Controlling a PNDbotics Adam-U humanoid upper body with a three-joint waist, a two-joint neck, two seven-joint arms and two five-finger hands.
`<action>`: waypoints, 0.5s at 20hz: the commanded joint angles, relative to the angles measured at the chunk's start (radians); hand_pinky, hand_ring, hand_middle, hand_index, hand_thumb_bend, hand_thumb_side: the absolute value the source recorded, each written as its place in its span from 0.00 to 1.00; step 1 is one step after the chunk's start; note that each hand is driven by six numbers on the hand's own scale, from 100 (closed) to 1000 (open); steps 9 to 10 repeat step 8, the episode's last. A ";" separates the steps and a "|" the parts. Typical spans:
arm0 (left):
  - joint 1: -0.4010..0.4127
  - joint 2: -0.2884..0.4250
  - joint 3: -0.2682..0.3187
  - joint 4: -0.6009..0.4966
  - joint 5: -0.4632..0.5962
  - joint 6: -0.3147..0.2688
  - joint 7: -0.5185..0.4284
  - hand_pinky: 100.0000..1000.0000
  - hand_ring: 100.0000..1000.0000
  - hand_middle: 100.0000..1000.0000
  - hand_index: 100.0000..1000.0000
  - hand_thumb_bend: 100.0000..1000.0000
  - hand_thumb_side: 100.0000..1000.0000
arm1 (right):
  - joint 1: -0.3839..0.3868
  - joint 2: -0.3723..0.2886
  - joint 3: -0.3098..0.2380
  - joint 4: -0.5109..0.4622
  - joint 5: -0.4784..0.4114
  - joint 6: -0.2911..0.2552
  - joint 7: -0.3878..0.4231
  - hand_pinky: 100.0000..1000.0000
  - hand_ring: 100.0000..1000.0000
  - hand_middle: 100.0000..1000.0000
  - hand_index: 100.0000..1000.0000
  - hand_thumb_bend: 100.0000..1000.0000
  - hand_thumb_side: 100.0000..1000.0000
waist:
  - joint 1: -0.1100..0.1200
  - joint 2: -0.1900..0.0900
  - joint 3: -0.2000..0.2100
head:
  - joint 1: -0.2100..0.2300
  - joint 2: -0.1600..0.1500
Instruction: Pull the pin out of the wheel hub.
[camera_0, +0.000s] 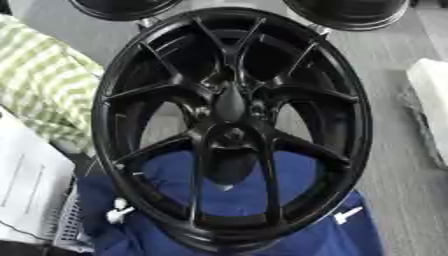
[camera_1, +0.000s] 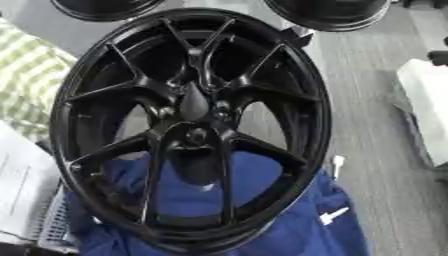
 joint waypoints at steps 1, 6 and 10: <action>-0.034 -0.035 0.043 -0.100 0.055 -0.044 0.056 0.76 0.53 0.50 0.70 0.13 0.52 | -0.010 -0.048 -0.001 -0.021 -0.018 -0.013 -0.005 1.00 0.79 0.50 0.71 0.00 0.51 | -0.002 -0.024 0.000 | 0.006 -0.001; 0.002 -0.171 0.011 -0.184 0.141 -0.062 0.142 0.76 0.52 0.48 0.69 0.00 0.52 | -0.037 -0.058 0.015 -0.002 -0.020 -0.016 -0.006 1.00 0.79 0.51 0.72 0.00 0.49 | -0.002 -0.042 -0.016 | 0.019 0.009; 0.022 -0.225 0.003 -0.165 0.174 -0.044 0.175 0.75 0.52 0.48 0.69 0.02 0.55 | -0.048 -0.052 0.027 0.027 -0.014 -0.015 -0.001 1.00 0.79 0.51 0.72 0.00 0.49 | -0.003 -0.058 -0.020 | 0.014 0.014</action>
